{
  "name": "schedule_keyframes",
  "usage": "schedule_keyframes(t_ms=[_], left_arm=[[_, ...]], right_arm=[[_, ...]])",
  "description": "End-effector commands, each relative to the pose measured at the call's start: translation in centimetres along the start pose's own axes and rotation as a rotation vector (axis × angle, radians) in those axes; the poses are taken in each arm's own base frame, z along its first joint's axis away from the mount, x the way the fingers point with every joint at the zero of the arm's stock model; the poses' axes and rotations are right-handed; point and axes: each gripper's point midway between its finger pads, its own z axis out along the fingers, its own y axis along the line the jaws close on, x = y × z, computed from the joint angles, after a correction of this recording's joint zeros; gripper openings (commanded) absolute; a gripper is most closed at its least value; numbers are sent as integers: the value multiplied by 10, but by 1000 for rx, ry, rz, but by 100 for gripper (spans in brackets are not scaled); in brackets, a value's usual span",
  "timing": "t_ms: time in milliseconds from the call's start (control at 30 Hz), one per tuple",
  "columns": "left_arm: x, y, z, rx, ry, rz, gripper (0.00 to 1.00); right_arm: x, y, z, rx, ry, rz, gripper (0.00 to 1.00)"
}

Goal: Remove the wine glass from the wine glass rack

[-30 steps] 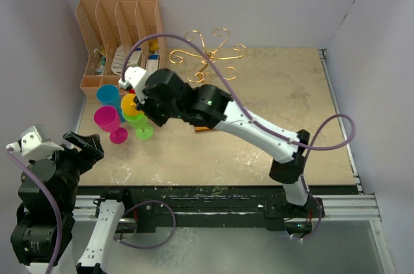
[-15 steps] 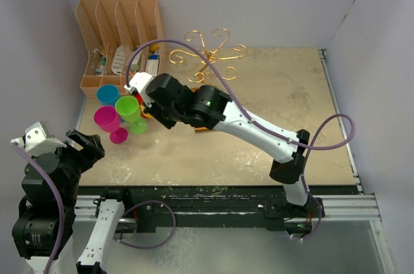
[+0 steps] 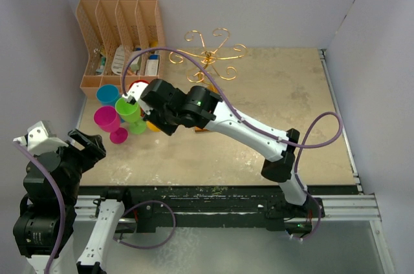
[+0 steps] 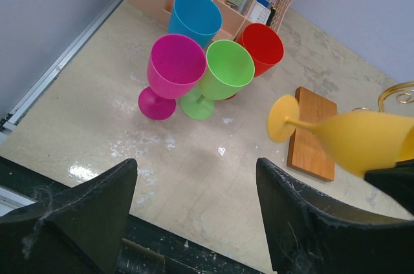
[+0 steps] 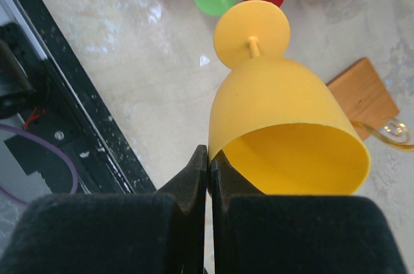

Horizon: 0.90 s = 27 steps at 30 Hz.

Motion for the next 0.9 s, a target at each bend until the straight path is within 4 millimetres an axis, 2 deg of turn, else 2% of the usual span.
schedule_keyframes(t_ms=[0, 200, 467, 633, 867], left_arm=[[-3, -5, 3, 17, -9, 1, 77], [0, -7, 4, 28, 5, 1, 77], [5, -7, 4, 36, 21, 8, 77], [8, -7, 6, 39, 31, 8, 76], [11, -6, 8, 30, 38, 11, 76]], right_arm=[[9, 11, 1, -66, 35, -6, 0], [18, 16, 33, -97, 84, -24, 0], [18, -2, 72, -135, 100, 29, 0], [12, -13, 87, -134, 82, 39, 0], [8, -15, 101, -133, 66, 18, 0]])
